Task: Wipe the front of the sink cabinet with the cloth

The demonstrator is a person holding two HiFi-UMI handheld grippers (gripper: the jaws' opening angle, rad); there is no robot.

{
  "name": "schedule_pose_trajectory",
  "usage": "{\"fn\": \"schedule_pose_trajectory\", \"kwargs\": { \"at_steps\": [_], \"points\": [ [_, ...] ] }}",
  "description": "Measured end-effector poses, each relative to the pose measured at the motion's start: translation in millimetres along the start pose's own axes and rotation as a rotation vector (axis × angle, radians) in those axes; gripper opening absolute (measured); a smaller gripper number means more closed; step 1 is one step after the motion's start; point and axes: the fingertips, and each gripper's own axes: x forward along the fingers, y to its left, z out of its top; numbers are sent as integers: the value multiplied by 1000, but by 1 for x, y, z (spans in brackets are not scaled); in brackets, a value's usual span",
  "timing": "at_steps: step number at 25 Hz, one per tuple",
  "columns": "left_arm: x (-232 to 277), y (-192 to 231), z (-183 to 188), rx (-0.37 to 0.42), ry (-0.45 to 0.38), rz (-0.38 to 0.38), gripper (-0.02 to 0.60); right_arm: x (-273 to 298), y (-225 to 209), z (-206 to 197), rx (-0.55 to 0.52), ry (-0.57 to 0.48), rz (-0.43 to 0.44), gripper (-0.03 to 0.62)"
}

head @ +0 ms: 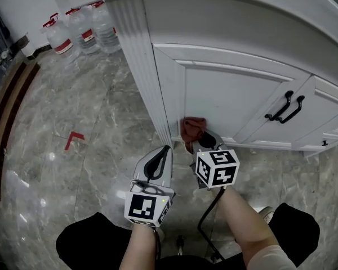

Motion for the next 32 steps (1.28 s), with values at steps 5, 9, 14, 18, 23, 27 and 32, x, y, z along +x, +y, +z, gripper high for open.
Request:
{"fn": "schedule_pose_trajectory", "kwargs": {
  "at_steps": [5, 9, 14, 18, 23, 27, 32],
  "points": [
    [15, -34, 2, 1, -1, -53, 2, -31, -40, 6, 0, -11, -49, 79],
    [28, -61, -1, -1, -8, -99, 2, -53, -71, 6, 23, -22, -103, 80],
    [37, -86, -3, -13, 0, -129, 2, -77, -103, 8, 35, -25, -155, 78],
    [41, -99, -9, -21, 1, -146, 2, -97, -124, 11, 39, -30, -196, 78],
    [44, -108, -11, -29, -4, -158, 0, -116, -139, 13, 45, -40, -239, 80],
    [39, -104, -17, -41, 1, -159, 2, -124, -143, 9, 49, -45, -319, 78],
    [24, -62, -27, -46, 14, -86, 2, -84, -99, -12, 35, -6, -236, 78]
  ]
}}
